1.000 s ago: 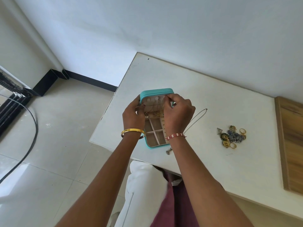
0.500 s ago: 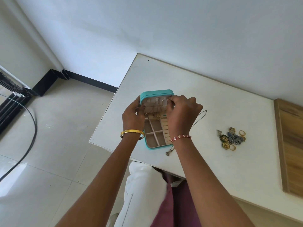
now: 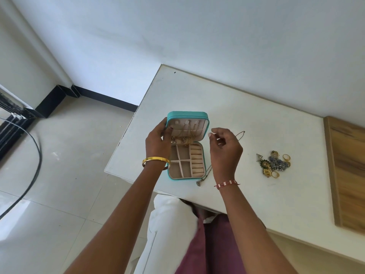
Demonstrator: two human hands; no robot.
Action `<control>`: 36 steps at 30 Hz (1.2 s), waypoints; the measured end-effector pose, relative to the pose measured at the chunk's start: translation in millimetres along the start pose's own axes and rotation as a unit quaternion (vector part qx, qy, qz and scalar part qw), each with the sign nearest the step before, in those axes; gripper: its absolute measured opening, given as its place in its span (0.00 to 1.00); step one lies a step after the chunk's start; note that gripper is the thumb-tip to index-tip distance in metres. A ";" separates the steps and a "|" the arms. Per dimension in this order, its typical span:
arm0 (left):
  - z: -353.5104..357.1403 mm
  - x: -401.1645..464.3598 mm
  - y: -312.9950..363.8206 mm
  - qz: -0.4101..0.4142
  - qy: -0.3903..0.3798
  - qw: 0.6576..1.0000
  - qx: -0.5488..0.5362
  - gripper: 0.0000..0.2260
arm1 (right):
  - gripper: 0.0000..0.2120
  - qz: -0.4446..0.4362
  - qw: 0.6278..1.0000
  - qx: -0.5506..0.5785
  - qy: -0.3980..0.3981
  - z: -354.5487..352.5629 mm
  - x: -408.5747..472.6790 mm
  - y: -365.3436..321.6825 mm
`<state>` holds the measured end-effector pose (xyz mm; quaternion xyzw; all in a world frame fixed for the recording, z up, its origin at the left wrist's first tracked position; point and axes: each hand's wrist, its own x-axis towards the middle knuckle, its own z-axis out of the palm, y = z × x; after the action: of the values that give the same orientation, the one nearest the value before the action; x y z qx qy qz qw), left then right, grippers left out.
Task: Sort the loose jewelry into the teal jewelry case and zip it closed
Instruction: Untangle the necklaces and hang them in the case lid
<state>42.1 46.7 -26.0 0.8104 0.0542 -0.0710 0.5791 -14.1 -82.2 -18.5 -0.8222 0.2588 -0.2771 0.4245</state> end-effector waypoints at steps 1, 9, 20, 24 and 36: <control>-0.3 -1.2 -1.6 -0.003 -0.006 1.000 0.006 0.16 | 0.04 0.022 1.000 0.011 -0.005 -2.4 -0.8 2.7; -2.6 -18.1 -14.3 -0.016 -0.020 0.999 0.031 0.15 | 0.03 0.084 0.994 -0.023 -0.065 -15.6 -11.8 15.2; -5.3 -23.0 -20.9 -0.077 -0.020 0.997 0.022 0.16 | 0.08 -0.025 0.969 -0.188 -0.158 15.8 -10.9 0.5; -2.9 -23.6 -22.0 -0.074 -0.009 0.997 0.026 0.16 | 0.12 -0.081 0.949 -0.260 -0.158 24.4 -9.8 -1.0; -4.0 -25.1 -23.8 -0.066 -0.009 0.998 0.024 0.17 | 0.09 -0.145 0.921 -0.340 -0.122 38.6 -13.8 -0.8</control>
<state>13.6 58.0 -42.4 0.8179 0.1002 -0.1175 0.5543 2.2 -51.3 -39.8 -0.9731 0.1619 -0.1283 0.1025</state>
